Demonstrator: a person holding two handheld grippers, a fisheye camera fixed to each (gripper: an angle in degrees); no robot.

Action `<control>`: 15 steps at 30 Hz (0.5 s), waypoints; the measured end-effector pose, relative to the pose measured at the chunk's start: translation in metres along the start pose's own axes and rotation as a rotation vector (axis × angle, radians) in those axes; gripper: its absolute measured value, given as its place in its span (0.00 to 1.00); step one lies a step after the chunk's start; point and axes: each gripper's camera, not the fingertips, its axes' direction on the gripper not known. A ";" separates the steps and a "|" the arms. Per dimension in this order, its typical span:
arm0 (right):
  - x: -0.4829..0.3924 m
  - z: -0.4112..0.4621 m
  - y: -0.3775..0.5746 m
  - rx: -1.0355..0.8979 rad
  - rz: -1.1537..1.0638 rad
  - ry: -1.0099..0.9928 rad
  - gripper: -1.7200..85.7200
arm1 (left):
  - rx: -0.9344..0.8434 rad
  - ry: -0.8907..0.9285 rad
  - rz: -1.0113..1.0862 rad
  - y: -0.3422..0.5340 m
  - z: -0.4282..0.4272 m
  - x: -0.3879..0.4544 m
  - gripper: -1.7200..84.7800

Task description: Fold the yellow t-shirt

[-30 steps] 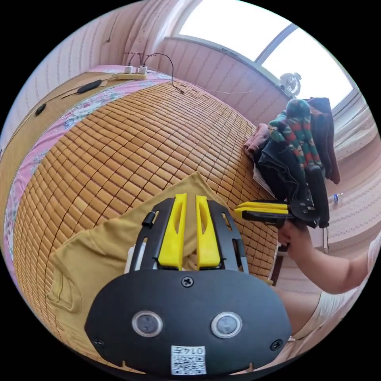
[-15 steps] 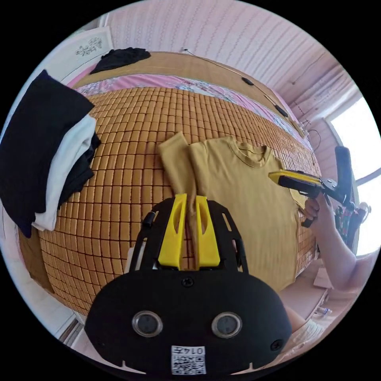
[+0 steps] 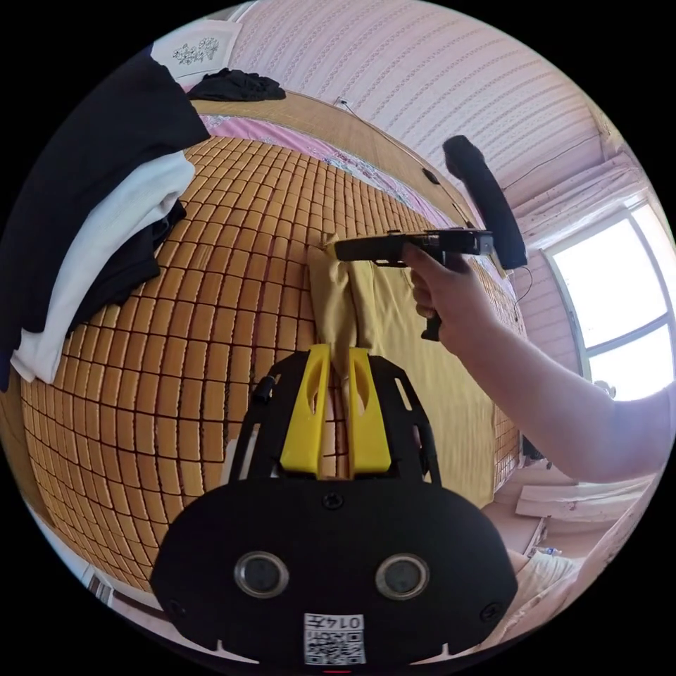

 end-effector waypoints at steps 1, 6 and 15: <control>0.003 -0.009 0.007 0.023 0.010 -0.021 0.02 | 0.009 0.005 0.009 0.000 -0.006 0.002 0.08; 0.050 -0.026 0.082 -0.022 0.180 0.031 0.05 | 0.023 0.081 0.164 0.002 -0.042 0.037 0.09; 0.106 0.017 0.080 -0.048 0.298 0.015 0.12 | -0.111 0.039 0.387 -0.009 -0.044 0.126 0.11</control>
